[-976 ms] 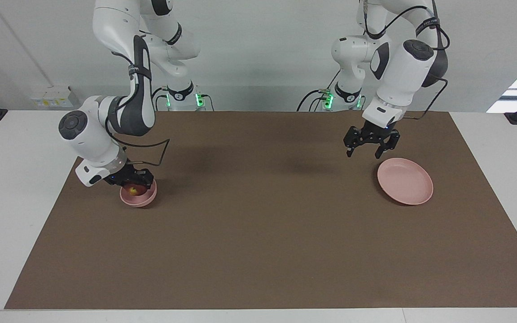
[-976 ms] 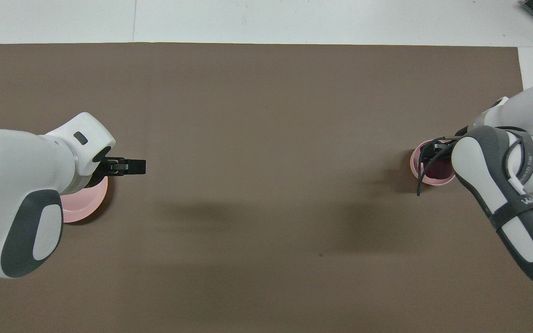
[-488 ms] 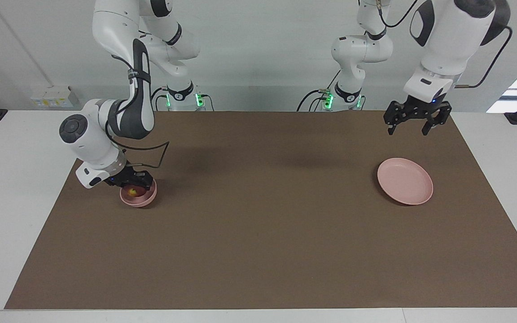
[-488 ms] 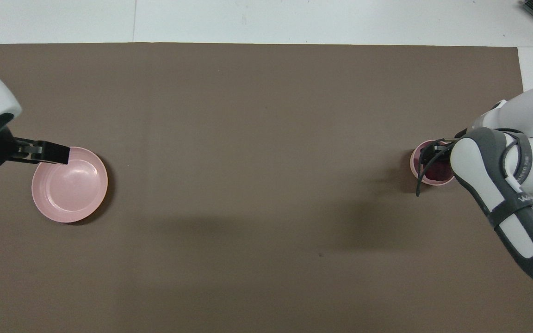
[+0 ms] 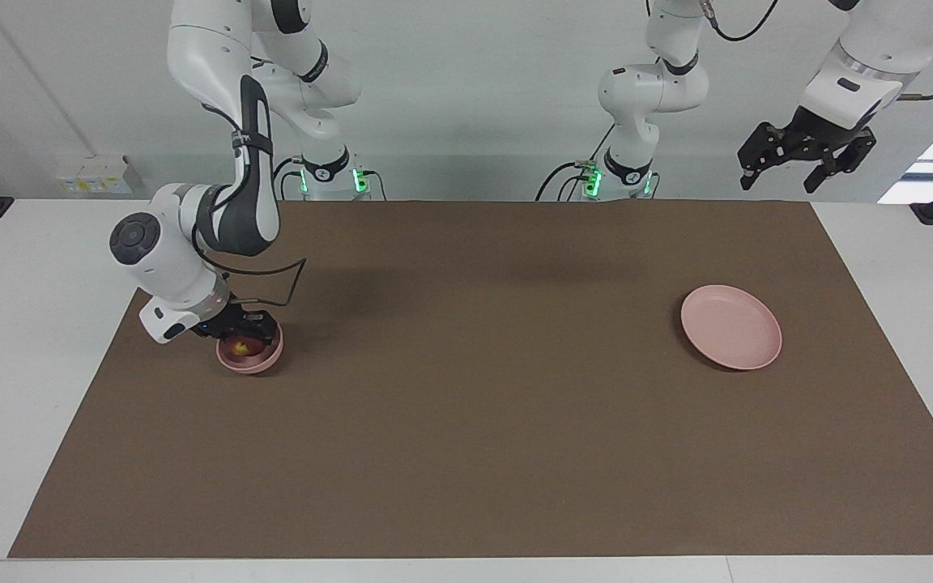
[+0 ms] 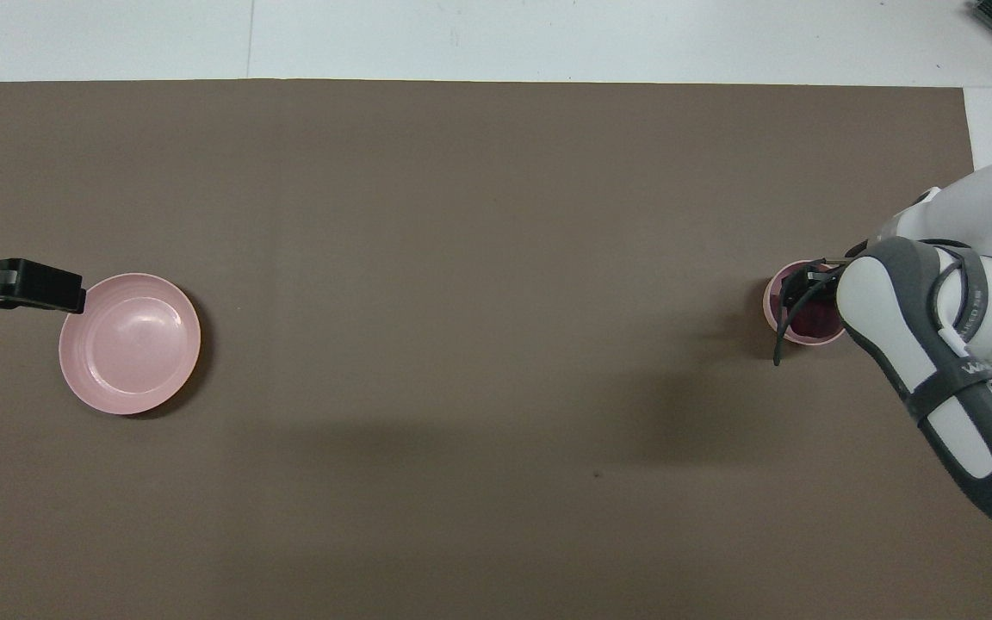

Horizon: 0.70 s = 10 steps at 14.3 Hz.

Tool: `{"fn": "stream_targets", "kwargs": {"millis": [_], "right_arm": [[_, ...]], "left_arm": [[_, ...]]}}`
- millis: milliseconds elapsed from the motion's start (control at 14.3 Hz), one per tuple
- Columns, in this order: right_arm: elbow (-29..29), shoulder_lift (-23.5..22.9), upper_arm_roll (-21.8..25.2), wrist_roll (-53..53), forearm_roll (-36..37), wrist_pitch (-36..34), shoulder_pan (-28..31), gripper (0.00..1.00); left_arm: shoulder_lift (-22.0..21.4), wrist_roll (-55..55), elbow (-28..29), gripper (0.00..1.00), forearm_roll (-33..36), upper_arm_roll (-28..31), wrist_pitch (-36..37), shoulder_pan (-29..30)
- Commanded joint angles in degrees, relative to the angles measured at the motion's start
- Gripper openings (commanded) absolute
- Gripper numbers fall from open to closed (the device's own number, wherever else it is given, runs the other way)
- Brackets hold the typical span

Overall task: Move apple from plate to bowl
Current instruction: 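Lower the apple into the pink bowl while the left gripper withdraws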

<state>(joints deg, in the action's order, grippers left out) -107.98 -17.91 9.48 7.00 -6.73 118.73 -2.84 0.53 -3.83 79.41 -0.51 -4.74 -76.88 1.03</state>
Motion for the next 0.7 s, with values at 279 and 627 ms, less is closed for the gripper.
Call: {"fn": "stream_targets", "kwargs": {"millis": [279,627], "right_arm": [[-0.48,-0.55,-0.60,-1.29,1.28,2.03,0.47,0.09],[-0.48,-0.55,-0.69,-1.64,1.28,1.95,0.38,0.34]], "left_arm": [[-2.47,-1.18,2.06,1.00,-0.81,0.17,1.82,0.73],[-2.47,-1.00,2.06,1.00,-0.63,0.52,2.09,0.73]]}}
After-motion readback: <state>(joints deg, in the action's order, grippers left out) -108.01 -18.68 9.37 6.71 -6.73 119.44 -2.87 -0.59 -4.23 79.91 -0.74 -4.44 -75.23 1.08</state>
